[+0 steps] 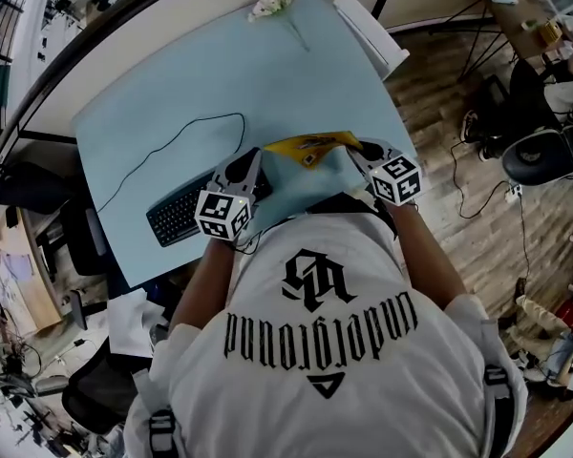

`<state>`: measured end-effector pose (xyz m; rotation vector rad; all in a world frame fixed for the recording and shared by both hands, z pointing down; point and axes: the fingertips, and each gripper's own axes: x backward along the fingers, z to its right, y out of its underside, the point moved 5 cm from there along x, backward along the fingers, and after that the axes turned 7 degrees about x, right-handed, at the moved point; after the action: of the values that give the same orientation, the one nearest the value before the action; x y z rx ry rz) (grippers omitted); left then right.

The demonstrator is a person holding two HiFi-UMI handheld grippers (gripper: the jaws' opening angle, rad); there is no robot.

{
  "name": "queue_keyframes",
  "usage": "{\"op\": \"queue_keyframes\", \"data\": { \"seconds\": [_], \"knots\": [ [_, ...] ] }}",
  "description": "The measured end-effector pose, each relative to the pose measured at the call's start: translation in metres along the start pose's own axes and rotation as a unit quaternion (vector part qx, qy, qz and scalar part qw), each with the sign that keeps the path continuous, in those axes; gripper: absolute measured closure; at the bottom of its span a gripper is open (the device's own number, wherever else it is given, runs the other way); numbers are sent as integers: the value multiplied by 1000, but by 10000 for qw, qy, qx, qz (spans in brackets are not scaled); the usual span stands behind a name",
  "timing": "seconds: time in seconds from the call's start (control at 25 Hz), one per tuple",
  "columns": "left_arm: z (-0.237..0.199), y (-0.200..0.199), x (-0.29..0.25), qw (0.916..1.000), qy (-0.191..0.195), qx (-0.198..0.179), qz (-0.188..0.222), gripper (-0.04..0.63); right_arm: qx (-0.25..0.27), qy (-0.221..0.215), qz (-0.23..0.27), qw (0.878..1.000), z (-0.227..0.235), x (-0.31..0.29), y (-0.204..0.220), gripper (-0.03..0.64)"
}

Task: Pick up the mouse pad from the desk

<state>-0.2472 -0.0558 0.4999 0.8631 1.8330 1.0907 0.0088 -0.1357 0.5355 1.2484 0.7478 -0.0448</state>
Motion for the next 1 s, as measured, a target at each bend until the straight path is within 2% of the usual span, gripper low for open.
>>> {"op": "queue_keyframes", "data": {
  "seconds": [0.16,0.48,0.72,1.0],
  "knots": [
    [2,2,1,10000,-12,5,2,588,-106,24,136,9998,2,9,-5,592],
    [21,-8,-12,9997,-201,-134,90,588,236,-55,406,9989,19,26,-23,592],
    [65,-13,-31,9992,-306,-214,172,588,435,-272,554,9971,39,54,-26,592],
    [128,1,-56,9990,-376,-137,204,588,550,-465,731,9947,60,98,-12,592]
  ]
}}
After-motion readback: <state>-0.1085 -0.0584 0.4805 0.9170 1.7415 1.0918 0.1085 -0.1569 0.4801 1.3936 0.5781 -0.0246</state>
